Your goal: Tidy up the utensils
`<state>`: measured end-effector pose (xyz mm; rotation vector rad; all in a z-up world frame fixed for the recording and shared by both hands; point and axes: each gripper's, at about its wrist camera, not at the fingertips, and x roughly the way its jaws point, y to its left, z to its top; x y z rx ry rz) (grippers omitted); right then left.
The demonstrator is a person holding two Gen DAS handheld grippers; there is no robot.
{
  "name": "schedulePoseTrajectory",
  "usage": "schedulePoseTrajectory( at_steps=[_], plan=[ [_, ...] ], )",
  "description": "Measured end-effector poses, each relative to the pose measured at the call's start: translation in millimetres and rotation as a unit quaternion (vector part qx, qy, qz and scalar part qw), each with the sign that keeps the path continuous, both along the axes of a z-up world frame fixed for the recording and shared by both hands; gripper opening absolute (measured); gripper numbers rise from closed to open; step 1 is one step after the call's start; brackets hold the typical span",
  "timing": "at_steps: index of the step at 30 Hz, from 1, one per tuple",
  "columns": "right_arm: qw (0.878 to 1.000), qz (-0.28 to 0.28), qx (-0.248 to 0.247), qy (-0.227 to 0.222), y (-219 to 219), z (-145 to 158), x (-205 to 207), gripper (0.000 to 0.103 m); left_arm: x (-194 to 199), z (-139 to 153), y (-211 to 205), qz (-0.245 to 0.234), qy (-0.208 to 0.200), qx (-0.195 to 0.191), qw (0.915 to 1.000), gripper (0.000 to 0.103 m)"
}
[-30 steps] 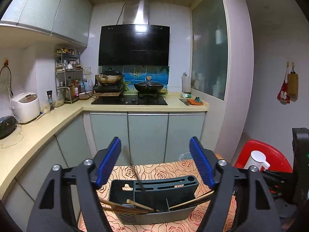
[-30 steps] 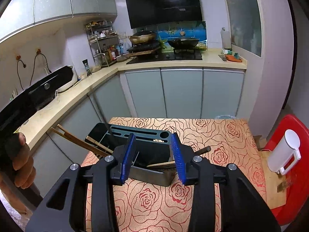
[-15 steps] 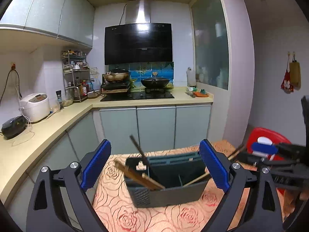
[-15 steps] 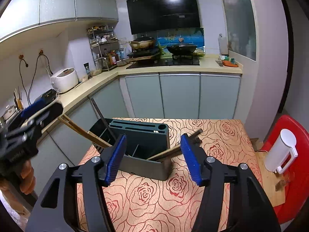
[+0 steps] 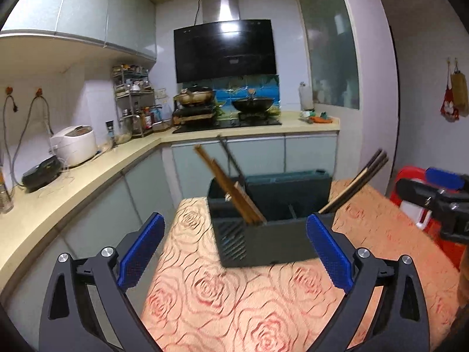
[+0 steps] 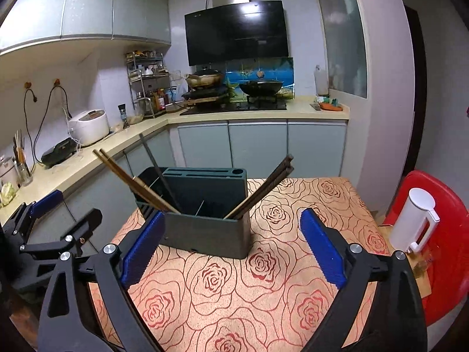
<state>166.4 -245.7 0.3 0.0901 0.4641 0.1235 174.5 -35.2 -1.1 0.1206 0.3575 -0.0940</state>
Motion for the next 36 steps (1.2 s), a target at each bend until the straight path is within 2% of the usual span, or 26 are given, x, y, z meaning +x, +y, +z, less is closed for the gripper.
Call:
schedulePoseTrajectory(
  at_steps=[5,18,25,36],
  plan=[
    [1.0,0.001,0.003,-0.01,5,-7,-16,0.096,-18,-14,6,0.009,0.007,0.002,0.9999,0.096],
    [1.0,0.0,-0.011,0.005,19,-33,-51,0.096,-59,-25,17,0.02,0.01,-0.02,0.9996,0.096],
    [1.0,-0.006,-0.008,0.011,16,-41,-59,0.096,-67,-27,4,0.017,0.002,0.01,0.9998,0.096],
    [0.999,-0.014,-0.021,-0.021,12,-39,-83,0.096,-76,-26,0,0.015,0.008,0.001,0.9999,0.096]
  ],
)
